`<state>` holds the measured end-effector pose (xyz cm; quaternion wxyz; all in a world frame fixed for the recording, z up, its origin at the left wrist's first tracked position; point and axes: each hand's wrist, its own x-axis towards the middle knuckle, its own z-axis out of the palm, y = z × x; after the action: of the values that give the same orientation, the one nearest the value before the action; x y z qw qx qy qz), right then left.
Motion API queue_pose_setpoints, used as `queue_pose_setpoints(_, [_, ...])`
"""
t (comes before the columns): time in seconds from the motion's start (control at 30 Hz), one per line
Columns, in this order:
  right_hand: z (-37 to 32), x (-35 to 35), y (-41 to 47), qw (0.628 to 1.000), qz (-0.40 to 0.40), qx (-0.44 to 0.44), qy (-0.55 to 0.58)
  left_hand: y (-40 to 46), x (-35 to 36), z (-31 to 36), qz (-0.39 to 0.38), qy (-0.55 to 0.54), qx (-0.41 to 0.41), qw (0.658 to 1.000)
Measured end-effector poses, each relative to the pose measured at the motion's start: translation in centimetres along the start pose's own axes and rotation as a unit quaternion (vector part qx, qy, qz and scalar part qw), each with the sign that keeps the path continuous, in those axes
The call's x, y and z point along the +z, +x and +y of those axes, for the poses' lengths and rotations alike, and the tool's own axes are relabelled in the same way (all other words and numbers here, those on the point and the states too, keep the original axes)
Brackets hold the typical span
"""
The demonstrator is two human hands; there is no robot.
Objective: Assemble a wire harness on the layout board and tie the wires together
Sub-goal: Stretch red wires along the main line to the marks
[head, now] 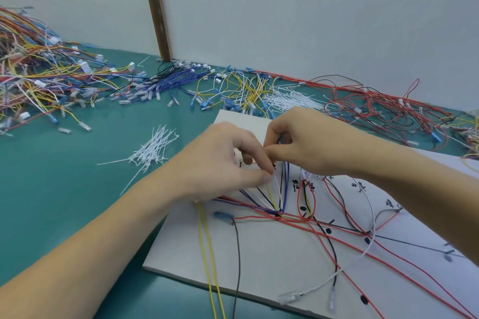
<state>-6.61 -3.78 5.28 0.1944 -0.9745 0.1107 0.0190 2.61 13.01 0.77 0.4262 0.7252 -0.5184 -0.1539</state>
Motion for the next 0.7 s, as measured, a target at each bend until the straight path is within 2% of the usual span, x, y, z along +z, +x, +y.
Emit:
queue_pose_setpoints(0.13, [-0.1,0.4,-0.2,0.996,0.002,0.063,0.060,0.4,-0.6,-0.9,0.093,0.036,-0.049,0.994])
queue_pose_setpoints(0.27, [-0.5,0.7,0.1,0.973,-0.009,0.146,0.181,0.6,-0.1,-1.4,0.068,0.050,-0.070,0.994])
queue_pose_setpoints(0.4, [-0.8,1.1,0.4,0.948,-0.017,0.174,0.267,0.6,0.1,-1.6,0.053,0.036,-0.067,0.996])
queue_pose_setpoints(0.53, [-0.5,1.2,0.4,0.914,-0.056,0.183,0.358,0.7,1.0,-1.9,0.100,0.029,-0.045,0.994])
queue_pose_setpoints(0.7, [-0.4,0.8,0.5,0.891,-0.042,0.187,0.411,1.0,1.1,-1.9,0.135,0.074,0.014,0.988])
